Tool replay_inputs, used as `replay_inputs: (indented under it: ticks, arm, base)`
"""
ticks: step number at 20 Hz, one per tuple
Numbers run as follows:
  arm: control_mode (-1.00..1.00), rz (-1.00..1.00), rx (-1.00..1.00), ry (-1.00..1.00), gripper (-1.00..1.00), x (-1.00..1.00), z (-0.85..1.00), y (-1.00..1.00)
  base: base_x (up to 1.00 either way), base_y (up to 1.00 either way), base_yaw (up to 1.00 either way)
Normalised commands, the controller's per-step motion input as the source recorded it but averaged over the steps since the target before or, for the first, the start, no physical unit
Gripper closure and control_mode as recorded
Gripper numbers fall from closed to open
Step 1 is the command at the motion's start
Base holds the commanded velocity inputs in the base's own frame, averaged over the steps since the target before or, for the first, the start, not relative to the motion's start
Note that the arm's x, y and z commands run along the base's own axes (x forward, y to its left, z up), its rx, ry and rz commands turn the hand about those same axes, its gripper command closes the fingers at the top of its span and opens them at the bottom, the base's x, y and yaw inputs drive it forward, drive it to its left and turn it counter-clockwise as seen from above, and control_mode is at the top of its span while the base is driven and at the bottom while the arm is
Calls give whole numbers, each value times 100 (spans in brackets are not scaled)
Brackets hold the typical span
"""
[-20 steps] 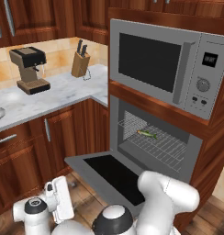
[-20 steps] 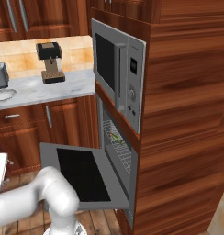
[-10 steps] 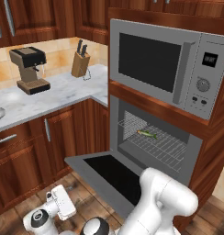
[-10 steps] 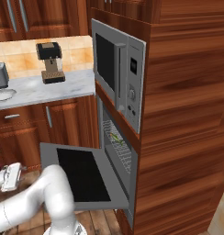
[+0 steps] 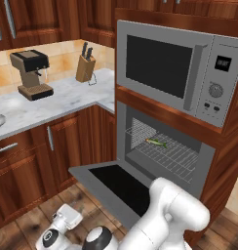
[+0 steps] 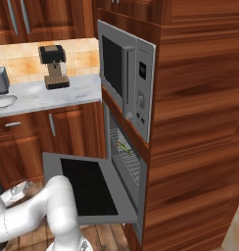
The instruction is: Place the fish on the top rack of the oven, and slide the tray back inside. Close the oven door.
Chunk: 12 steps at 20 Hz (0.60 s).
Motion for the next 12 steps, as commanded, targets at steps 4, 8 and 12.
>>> replay_inputs:
  ticks: [4, 8, 12]
  arm:
    - [-100, 0, -6, -28, -100, 0, -100, 35]
    - [-100, 0, 8, -43, -100, 4, -100, 22]
    - [-100, -4, 27, -42, -100, 18, -100, -2]
  base:
    - [0, 0, 0]
    - [0, 0, 0]
    - [0, 0, 0]
